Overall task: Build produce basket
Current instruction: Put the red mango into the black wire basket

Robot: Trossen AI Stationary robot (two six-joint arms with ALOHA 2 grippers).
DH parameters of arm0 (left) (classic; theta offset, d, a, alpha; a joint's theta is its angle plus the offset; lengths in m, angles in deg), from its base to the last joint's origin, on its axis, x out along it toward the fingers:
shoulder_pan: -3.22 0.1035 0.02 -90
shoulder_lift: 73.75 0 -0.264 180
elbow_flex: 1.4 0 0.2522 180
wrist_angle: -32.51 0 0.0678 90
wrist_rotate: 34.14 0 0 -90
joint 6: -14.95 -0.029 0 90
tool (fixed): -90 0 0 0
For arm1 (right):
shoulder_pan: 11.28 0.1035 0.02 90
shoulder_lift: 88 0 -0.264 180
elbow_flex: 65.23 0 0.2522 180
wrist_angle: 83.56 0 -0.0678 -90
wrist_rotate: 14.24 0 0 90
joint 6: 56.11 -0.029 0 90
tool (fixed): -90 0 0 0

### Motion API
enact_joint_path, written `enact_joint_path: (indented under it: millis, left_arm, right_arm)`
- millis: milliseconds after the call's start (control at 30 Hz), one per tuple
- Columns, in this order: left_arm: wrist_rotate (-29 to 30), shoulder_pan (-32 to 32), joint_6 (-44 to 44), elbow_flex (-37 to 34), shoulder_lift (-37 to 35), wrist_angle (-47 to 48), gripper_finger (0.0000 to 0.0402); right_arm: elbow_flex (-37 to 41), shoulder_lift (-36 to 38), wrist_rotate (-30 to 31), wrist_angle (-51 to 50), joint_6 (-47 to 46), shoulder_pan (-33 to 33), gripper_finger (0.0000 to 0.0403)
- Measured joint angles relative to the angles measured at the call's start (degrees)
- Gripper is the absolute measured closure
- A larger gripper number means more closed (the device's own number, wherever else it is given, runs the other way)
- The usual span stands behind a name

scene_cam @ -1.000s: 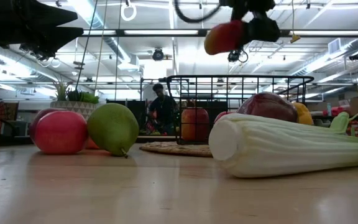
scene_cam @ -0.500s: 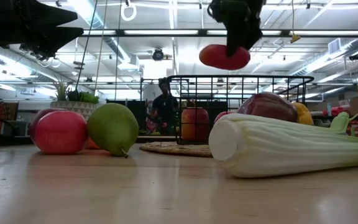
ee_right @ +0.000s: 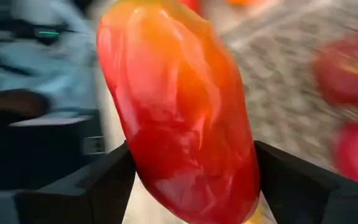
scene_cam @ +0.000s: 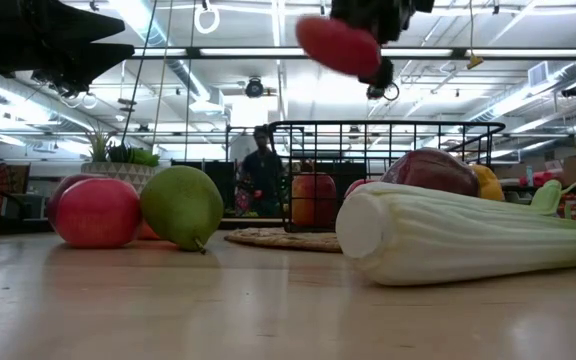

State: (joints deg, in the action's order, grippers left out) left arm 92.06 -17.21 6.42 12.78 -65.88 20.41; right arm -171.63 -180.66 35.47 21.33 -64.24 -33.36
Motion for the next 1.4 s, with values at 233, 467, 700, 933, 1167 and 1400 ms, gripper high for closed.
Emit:
enact_joint_path:
  millis: [233, 467, 700, 933, 1167, 1400]
  left_arm:
    - [0.0, 0.01, 0.0, 0.01, -0.01, 0.01, 0.012]
    - [0.01, -0.01, 0.01, 0.0, 0.0, 0.01, 0.012]
    - [-0.01, -0.01, 0.01, 0.01, 0.0, -0.01, 0.012]
    - [-0.01, 0.01, -0.01, -0.01, 0.01, 0.01, 0.012]
    - [-0.01, 0.0, -0.01, -0.01, -0.01, 0.01, 0.012]
    - [0.0, 0.0, -0.01, 0.0, 0.0, 0.01, 0.012]
  right_arm:
    - [0.0, 0.11, -7.92, 6.24, 4.55, -0.44, 0.0089]
    - [0.0, 0.11, -8.83, 6.63, 4.82, -0.44, 0.0089]
    - [0.0, 0.11, 6.09, 6.0, 4.86, 0.16, 0.0089]
    - [0.0, -0.11, 33.43, -2.41, 1.53, 4.57, 0.009]
    - [1.49, -0.09, 37.9, -10.16, 1.65, 7.69, 0.009]
    - [9.15, -0.15, 36.2, -9.47, 0.57, 7.84, 0.009]
